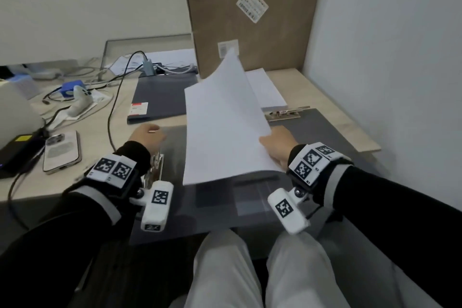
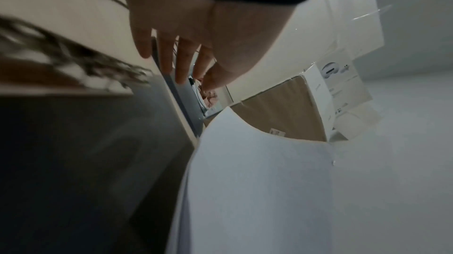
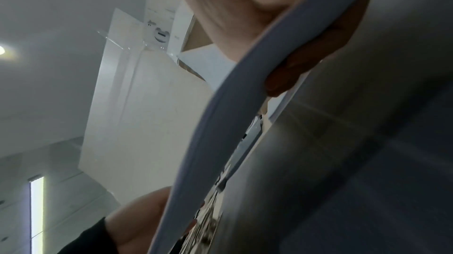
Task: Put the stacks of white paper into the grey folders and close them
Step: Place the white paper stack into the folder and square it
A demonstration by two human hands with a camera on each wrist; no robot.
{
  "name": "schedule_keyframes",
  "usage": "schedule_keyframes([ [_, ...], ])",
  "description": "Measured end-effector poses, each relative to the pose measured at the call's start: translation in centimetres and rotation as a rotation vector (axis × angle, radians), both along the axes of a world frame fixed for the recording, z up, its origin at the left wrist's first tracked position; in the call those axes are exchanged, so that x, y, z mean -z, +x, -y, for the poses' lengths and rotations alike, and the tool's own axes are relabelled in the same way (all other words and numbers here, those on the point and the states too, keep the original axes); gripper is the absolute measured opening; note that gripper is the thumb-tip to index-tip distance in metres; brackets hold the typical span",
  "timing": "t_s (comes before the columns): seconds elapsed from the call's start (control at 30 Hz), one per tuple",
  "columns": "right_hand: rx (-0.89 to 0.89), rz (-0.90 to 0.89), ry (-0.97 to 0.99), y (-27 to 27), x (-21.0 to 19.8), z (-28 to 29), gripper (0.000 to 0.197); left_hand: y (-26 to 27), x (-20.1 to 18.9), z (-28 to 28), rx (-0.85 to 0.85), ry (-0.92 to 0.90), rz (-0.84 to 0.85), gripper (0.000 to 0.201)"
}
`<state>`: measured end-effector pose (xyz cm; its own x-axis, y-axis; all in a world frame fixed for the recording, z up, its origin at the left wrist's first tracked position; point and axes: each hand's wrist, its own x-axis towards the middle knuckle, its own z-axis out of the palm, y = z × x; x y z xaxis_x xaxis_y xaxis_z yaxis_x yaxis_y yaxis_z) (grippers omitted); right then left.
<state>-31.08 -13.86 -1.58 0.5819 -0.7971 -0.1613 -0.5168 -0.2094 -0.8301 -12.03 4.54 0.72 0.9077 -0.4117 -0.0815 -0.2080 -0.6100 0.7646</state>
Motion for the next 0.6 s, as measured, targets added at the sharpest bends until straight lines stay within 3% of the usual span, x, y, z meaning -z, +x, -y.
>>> schedule_keyframes([
  [0.13,-0.083,-0.07,0.008,-0.1,1.6,-3.9,0.031,-0.6,1.7,-3.1,0.008,0.175,-0.094,0.051],
  [0.2,-0.094,-0.114,-0.003,0.0,2.1,-5.2,0.03,-1.1,2.2,-3.9,0.029,0.169,-0.129,0.047],
  [0.47,-0.084,-0.199,-0.096,-0.9,2.2,-5.9,0.021,-3.5,2.0,-4.1,0.009,-0.215,-0.434,0.048],
  [0.6,-0.065,-0.202,-0.114,-2.5,1.7,-4.6,0.018,-4.7,2.0,-2.8,0.054,-0.316,-0.503,0.048],
])
